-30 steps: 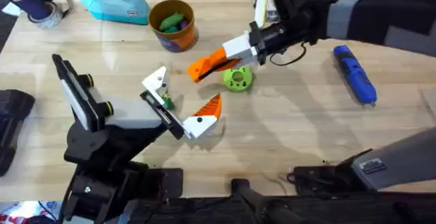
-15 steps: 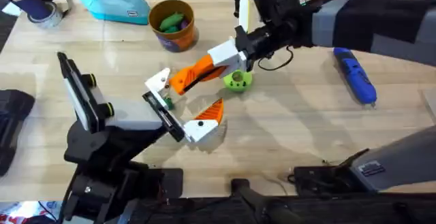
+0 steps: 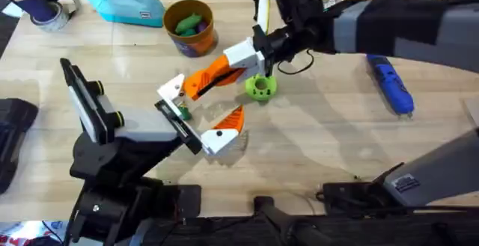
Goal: Pick up the gripper from the table and insert it into the empty holder that is missing its gripper. Then pick up a screw, insert it into the mounting hole, and use the screwdriver to tighten it. Finally, clean up the table by picking up the vegetable and placing it into the bucket.
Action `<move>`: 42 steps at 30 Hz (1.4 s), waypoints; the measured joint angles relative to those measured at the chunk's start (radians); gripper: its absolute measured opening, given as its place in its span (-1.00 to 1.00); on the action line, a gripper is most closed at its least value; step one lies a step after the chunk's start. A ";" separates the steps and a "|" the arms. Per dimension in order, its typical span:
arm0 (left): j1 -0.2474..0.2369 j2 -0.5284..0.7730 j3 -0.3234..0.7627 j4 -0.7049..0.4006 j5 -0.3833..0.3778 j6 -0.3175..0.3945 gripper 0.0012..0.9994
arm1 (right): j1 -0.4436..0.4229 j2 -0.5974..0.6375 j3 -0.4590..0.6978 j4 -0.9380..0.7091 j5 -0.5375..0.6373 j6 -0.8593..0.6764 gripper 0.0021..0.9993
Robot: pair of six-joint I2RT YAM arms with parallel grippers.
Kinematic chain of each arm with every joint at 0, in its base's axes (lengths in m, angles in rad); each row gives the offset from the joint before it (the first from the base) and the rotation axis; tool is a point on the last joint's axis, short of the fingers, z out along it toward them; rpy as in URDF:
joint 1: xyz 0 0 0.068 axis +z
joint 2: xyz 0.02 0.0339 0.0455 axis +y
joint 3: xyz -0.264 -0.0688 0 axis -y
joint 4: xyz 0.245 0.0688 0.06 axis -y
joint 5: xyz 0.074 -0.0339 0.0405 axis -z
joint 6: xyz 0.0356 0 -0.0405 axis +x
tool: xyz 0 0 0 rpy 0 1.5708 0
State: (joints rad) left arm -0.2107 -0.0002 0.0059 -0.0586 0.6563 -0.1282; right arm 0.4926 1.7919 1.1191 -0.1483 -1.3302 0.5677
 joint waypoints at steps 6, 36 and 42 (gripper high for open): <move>0.000 0.000 0.000 -0.001 -0.002 -0.022 0.98 | 0.011 0.060 0.002 0.034 -0.057 0.059 -0.98; 0.022 0.002 0.001 -0.001 -0.085 -0.038 0.98 | 0.053 0.076 0.008 0.275 0.051 0.300 -0.99; 0.015 0.002 0.001 -0.001 -0.055 -0.038 0.98 | 0.044 0.076 0.008 0.274 0.058 0.304 -0.99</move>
State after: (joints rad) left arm -0.1957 0.0017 0.0067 -0.0601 0.6017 -0.1658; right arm 0.5363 1.8675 1.1267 0.1259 -1.2724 0.8717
